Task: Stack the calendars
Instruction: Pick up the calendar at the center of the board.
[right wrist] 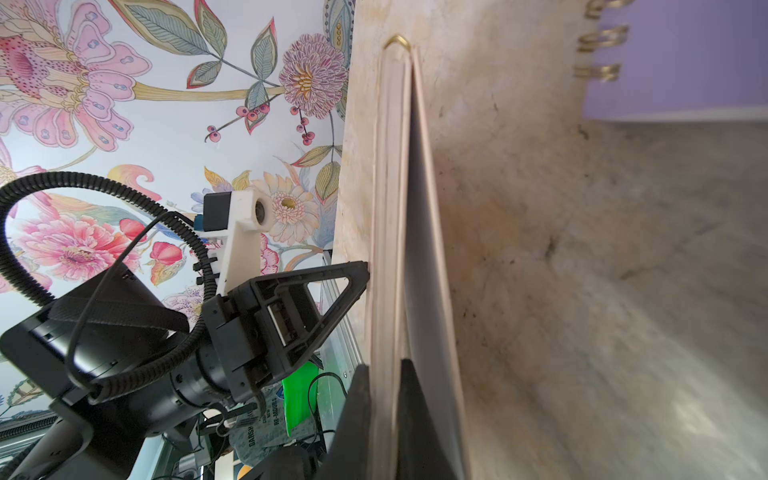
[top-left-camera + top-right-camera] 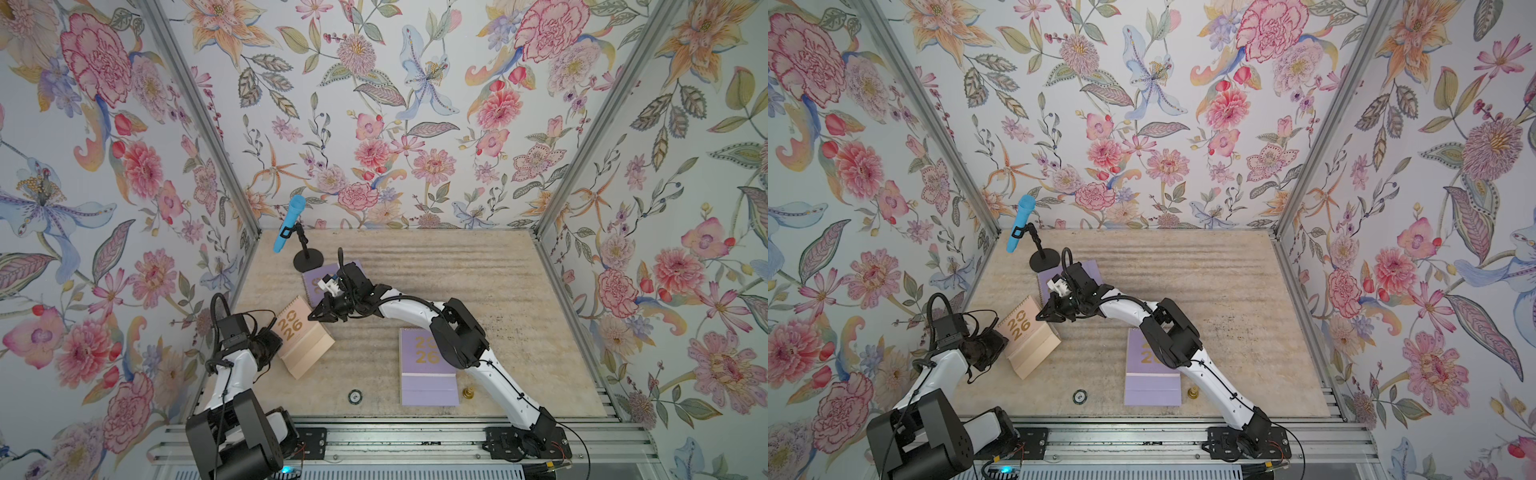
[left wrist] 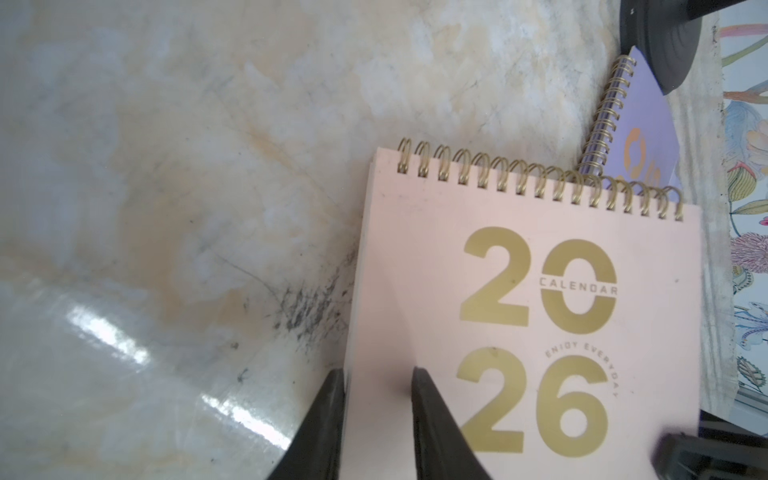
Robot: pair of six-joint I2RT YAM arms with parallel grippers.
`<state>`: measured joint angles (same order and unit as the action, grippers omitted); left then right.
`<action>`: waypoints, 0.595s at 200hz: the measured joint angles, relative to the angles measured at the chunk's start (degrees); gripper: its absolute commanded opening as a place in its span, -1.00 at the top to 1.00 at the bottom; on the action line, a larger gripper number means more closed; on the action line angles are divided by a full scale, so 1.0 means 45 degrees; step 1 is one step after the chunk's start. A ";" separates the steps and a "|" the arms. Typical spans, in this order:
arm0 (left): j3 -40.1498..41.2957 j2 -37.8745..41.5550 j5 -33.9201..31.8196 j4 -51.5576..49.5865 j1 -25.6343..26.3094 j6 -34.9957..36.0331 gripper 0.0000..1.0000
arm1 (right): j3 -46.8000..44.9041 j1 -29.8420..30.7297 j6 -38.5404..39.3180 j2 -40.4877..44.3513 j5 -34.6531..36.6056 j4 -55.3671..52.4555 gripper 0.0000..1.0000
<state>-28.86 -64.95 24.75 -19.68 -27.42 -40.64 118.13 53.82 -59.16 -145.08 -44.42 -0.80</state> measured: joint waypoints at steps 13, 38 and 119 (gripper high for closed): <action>-0.0165 0.0325 0.0165 -0.0287 0.0000 -0.0015 0.40 | -0.0874 -0.0015 -0.0005 0.0607 0.0257 0.0257 1.00; -0.0471 0.1035 0.0670 -0.0593 0.0049 -0.0146 0.41 | -0.3288 -0.0136 -0.0112 0.2239 0.0656 0.1273 1.00; -0.0578 0.2603 0.0622 0.0855 0.4386 -0.2856 0.43 | -1.0856 -0.1812 -0.0384 0.8757 0.2055 0.3381 1.00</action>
<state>-31.46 -53.23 27.55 -15.84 -7.68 -53.49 69.28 45.67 -60.88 -105.67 -35.18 14.41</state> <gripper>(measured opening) 0.288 0.078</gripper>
